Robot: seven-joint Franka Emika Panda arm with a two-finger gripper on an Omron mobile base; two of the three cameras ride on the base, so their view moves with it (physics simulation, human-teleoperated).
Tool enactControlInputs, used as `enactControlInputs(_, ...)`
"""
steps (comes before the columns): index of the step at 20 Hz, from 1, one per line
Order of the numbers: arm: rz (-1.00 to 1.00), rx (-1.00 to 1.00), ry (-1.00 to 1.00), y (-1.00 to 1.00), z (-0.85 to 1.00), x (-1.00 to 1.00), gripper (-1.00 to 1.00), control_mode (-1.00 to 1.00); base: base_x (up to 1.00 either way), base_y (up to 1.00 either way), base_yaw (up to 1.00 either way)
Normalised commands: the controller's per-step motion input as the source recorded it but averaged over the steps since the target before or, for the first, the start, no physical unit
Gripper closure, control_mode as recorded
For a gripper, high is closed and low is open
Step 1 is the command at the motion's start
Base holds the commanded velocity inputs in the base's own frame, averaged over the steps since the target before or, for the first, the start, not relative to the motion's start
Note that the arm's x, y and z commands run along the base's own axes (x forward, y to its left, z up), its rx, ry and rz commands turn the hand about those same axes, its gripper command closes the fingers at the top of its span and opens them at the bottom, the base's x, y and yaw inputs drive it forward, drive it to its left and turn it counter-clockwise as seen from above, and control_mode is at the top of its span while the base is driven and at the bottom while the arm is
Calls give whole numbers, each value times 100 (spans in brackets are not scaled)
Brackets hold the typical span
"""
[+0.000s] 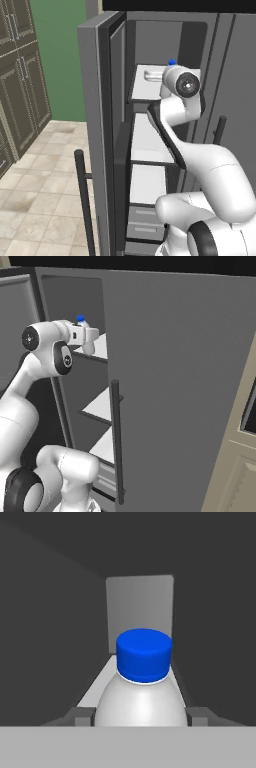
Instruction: Take the bottled waters from the counter and place them in the freezer to freeze. Close the freezer door after placing the bottles.
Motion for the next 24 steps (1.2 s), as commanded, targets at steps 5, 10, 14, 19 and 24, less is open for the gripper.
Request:
enactControlInputs(5, 0, 0, 0, -3, -6, 30, 100, -100, 0, 0, 0)
enactControlInputs(10, 0, 0, 0, -16, -18, 40, 100, -100, 0, 0, 0)
enactControlInputs(14, 0, 0, 0, -10, -14, 36, 100, -100, 0, 0, 0)
enactControlInputs(19, 0, 0, 0, -11, -13, 36, 100, -100, 0, 0, 0)
enactControlInputs(24, 0, 0, 1, -11, -16, 39, 100, -100, 0, 0, 0)
